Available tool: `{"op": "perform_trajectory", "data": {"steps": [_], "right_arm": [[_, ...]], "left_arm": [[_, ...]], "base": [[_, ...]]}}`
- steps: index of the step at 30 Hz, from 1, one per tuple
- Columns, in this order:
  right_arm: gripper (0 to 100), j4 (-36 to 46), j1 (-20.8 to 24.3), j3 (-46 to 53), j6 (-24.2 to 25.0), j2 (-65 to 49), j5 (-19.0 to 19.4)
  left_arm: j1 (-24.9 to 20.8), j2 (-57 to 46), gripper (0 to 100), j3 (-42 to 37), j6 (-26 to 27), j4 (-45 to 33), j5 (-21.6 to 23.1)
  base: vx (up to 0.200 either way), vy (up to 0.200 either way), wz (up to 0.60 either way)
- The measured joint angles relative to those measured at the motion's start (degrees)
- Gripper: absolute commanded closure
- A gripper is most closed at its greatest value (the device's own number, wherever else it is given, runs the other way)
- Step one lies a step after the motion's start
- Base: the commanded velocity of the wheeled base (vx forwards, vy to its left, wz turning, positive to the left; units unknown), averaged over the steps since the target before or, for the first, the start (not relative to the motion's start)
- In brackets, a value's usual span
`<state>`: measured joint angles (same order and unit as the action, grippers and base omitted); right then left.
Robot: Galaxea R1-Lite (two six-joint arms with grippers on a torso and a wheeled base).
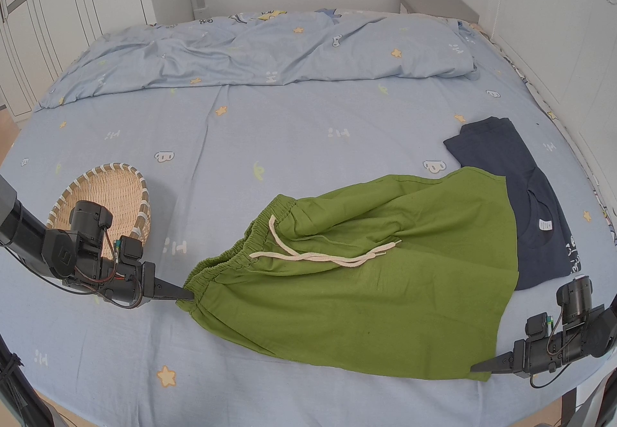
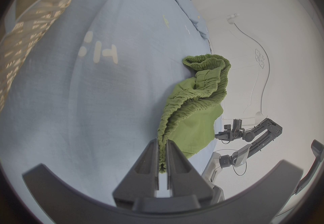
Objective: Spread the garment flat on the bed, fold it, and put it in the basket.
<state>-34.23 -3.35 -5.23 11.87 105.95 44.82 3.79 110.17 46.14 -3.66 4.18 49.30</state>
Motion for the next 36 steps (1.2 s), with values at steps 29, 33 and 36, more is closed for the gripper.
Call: {"op": "perform_trajectory", "data": {"steps": [29, 33, 36], "right_arm": [[100, 20.7, 1.6, -9.2, -3.6, -5.1, -0.5], [100, 25.9, 1.8, -11.5, -5.7, -6.1, -0.8], [100, 27.9, 1.9, -12.4, -6.5, -6.8, -1.1]], "left_arm": [[12.6, -11.4, 100, -8.9, 5.7, -14.7, 1.1], [16.7, -13.6, 100, -14.7, 11.8, -16.6, 0.9], [18.7, -14.8, 100, -18.6, 13.3, -16.9, 0.6]], "base": [[0.000, 0.000, 0.00], [0.000, 0.000, 0.00], [0.000, 0.000, 0.00]]}}
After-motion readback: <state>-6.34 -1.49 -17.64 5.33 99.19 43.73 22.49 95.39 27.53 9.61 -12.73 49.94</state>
